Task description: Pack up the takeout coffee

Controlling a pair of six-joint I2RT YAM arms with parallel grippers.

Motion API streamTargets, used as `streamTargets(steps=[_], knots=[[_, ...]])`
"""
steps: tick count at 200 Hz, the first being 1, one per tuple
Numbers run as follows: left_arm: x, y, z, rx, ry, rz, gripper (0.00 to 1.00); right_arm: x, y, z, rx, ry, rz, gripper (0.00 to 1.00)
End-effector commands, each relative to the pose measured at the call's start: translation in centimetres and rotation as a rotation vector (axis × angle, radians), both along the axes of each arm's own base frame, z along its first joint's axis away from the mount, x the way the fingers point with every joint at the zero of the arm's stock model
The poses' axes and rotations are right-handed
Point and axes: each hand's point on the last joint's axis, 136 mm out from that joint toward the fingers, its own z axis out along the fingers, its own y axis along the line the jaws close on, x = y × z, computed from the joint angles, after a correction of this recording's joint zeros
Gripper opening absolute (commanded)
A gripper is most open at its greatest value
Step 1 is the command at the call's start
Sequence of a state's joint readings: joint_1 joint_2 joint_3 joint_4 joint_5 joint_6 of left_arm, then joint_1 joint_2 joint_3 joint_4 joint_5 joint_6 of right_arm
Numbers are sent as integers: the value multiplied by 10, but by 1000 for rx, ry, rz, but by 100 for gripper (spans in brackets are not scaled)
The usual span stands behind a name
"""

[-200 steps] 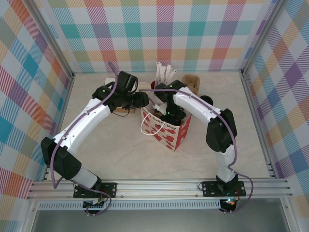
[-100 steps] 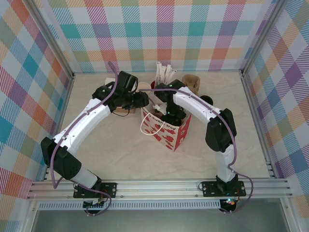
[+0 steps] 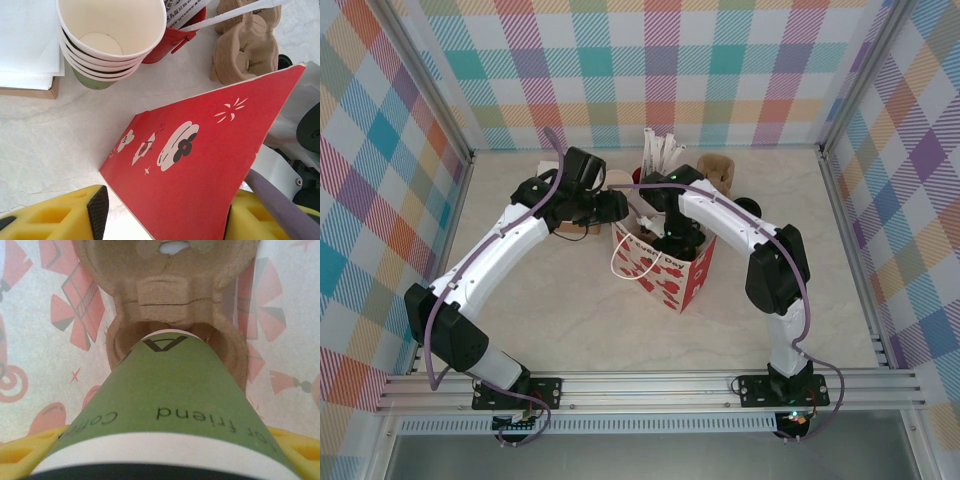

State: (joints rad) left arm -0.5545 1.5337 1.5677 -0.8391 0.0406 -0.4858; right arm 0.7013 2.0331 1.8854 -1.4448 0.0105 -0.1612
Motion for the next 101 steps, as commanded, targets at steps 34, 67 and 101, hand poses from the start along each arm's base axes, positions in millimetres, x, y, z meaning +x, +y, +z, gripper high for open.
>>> streamTargets(steps=[34, 67, 101], knots=[[-5, 0, 5, -1, -10, -4, 57, -5, 3, -2, -5, 30, -5, 74], [-5, 0, 5, 1, -9, -5, 57, -5, 3, -1, -3, 29, -5, 74], [-4, -1, 5, -1, -9, -7, 57, -4, 3, 0, -1, 28, -4, 74]])
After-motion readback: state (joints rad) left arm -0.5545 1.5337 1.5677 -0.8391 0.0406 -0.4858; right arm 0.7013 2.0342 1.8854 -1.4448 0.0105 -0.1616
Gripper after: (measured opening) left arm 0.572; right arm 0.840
